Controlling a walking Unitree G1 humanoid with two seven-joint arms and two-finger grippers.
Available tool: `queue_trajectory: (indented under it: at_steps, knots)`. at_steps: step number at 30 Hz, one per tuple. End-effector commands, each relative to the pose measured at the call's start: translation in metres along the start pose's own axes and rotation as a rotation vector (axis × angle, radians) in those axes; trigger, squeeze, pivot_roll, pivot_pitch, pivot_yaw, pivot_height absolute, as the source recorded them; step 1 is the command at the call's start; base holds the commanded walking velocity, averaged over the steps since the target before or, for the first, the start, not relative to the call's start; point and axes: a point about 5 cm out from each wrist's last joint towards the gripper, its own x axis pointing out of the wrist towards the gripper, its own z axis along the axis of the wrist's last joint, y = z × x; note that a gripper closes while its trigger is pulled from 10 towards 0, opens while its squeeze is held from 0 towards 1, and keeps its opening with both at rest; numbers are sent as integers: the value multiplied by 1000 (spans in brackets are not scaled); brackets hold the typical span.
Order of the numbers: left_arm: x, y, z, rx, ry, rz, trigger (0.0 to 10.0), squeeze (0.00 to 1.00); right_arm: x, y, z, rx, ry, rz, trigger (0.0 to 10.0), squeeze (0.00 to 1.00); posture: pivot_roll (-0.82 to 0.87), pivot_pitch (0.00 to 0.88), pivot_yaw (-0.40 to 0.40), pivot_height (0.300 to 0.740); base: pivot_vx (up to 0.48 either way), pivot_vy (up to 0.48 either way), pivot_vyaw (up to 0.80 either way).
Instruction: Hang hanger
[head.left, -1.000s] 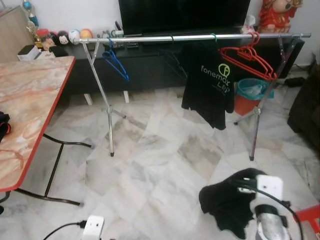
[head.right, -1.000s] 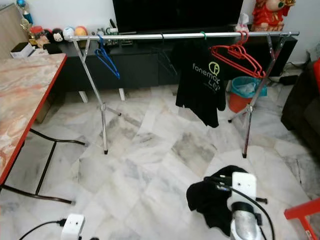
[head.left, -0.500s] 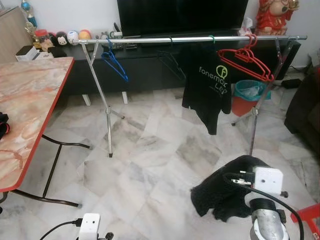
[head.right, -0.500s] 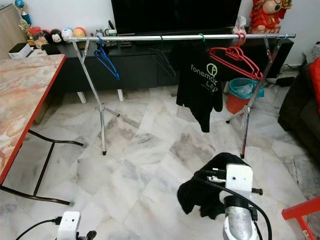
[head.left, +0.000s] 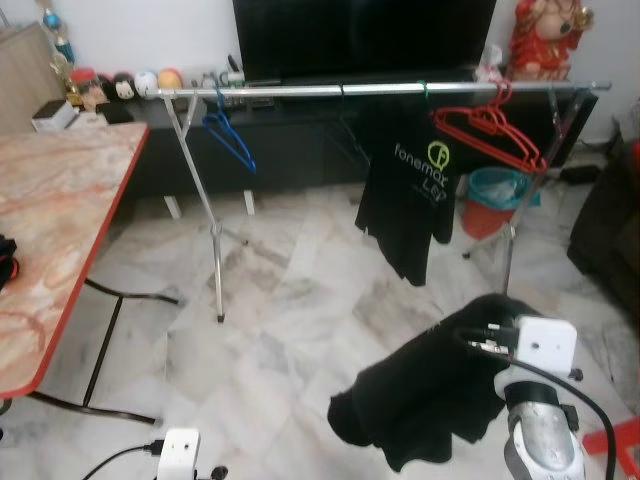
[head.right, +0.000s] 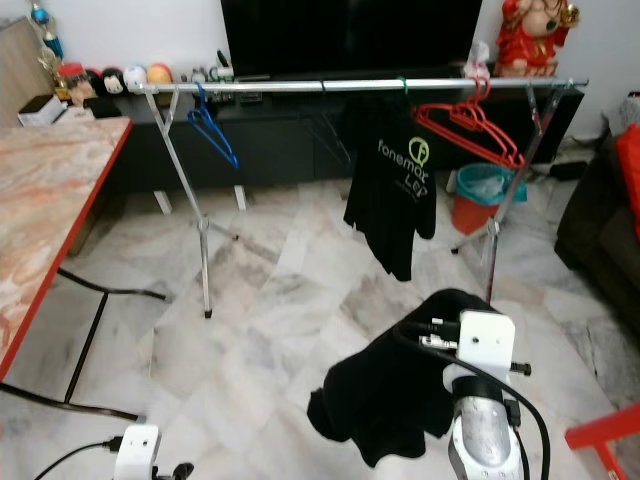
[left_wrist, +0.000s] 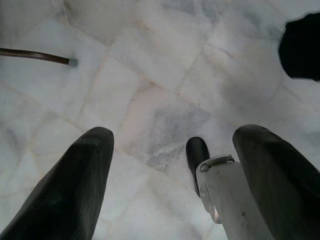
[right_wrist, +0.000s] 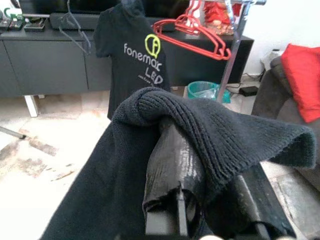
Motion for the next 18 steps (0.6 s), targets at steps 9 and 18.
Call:
queue_trajectory:
  at_steps: [9, 18]
  knots:
    - [-1, 1, -2, 0, 6, 4, 10000, 0, 3, -2, 12, 11, -44, -6, 10000, 0, -53, 0, 47, 740, 383, 0, -548]
    - [-1, 2, -1, 5, 6, 0, 10000, 0, 4, -2, 12, 10, -38, -14, 10000, 0, -52, 0, 49, 740, 387, 0, 0]
